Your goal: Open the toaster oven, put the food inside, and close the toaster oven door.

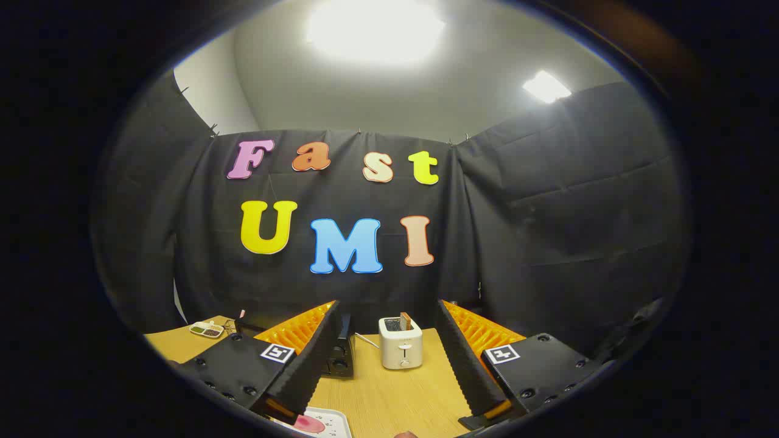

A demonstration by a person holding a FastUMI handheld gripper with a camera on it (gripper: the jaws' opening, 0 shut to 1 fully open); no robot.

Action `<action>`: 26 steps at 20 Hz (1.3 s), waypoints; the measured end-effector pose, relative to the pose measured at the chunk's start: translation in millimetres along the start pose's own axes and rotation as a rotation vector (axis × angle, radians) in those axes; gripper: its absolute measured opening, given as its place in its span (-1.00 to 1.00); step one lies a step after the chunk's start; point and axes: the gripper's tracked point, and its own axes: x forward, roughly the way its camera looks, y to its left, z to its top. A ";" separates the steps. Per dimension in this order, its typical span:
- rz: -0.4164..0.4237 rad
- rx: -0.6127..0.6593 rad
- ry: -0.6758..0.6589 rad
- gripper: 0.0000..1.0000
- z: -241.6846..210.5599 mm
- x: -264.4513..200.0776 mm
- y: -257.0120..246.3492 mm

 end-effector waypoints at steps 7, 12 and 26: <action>-0.002 0.017 0.009 0.95 -4.8 -3.4 1.1; -0.003 0.023 0.004 0.95 -5.2 -3.9 1.9; 0.079 0.063 0.028 0.95 -16.2 59.8 76.5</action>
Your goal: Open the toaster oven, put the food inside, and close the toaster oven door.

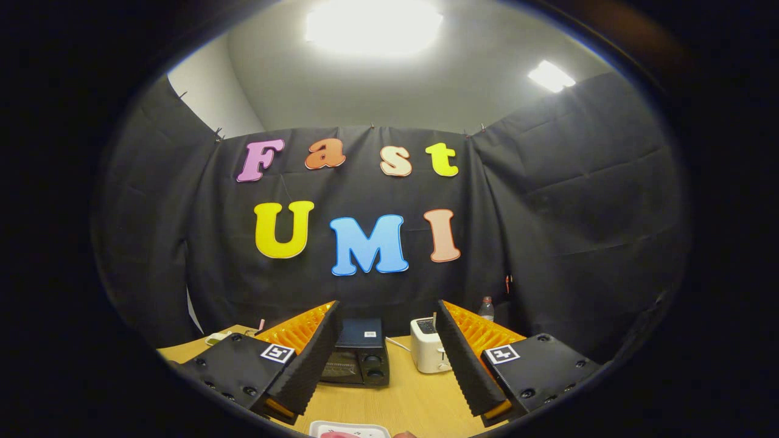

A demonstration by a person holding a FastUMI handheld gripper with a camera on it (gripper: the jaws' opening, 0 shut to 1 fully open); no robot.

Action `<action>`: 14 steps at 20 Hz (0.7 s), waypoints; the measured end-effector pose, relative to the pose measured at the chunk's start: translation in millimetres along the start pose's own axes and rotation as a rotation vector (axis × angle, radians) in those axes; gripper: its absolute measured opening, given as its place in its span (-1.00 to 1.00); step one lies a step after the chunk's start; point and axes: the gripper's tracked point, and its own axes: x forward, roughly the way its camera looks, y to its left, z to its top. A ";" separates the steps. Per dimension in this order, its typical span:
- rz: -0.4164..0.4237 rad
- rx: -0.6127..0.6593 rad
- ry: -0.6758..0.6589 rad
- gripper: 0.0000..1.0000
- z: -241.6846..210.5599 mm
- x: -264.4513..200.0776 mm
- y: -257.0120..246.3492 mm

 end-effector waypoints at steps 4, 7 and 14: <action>0.045 0.003 0.012 0.95 -9.5 33.0 32.3; 0.085 -0.002 0.046 0.96 -26.0 56.4 60.2; 0.155 0.044 0.118 0.97 -67.2 104.4 118.9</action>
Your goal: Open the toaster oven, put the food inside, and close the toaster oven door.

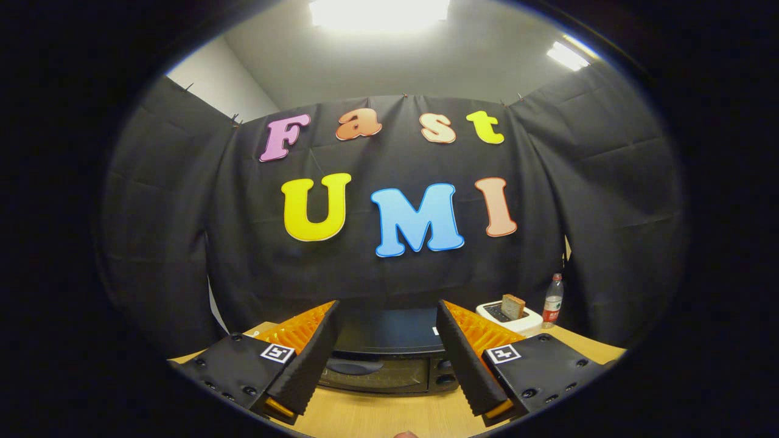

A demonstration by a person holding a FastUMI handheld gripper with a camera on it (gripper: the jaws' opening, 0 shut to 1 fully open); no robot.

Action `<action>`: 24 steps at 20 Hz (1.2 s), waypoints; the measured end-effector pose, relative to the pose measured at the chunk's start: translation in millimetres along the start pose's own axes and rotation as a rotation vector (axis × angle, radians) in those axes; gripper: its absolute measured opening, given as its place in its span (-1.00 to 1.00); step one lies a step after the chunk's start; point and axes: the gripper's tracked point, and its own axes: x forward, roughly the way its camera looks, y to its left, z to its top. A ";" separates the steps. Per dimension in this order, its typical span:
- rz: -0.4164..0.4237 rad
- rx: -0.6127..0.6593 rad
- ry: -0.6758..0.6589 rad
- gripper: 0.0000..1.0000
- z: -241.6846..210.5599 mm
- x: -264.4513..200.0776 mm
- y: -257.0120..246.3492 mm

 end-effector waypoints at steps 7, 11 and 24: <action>0.017 0.021 0.115 0.96 -59.1 49.4 30.9; 0.021 0.015 0.176 0.97 -90.9 70.0 42.6; -0.030 -0.063 0.250 0.96 -150.1 98.2 48.6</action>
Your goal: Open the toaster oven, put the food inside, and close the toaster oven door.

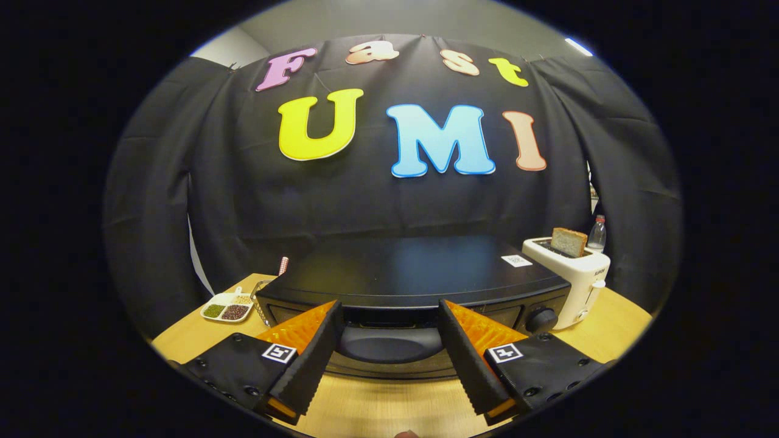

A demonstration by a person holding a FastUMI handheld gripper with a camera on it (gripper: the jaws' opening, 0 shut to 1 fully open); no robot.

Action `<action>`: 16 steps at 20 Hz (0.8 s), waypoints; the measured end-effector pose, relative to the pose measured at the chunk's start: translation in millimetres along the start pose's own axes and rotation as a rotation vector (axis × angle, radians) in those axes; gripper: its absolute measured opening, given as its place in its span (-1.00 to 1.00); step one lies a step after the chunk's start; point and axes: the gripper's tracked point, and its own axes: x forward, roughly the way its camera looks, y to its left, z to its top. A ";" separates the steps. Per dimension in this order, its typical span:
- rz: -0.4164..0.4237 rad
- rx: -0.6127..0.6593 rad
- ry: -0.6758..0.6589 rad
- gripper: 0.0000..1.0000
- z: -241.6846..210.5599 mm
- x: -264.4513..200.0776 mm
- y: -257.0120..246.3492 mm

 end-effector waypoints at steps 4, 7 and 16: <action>-0.005 -0.016 -0.030 0.98 -2.6 -1.6 -1.8; -0.002 -0.022 -0.041 0.99 -6.6 -9.9 -1.4; 0.023 -0.038 -0.049 0.98 -33.1 -49.8 1.6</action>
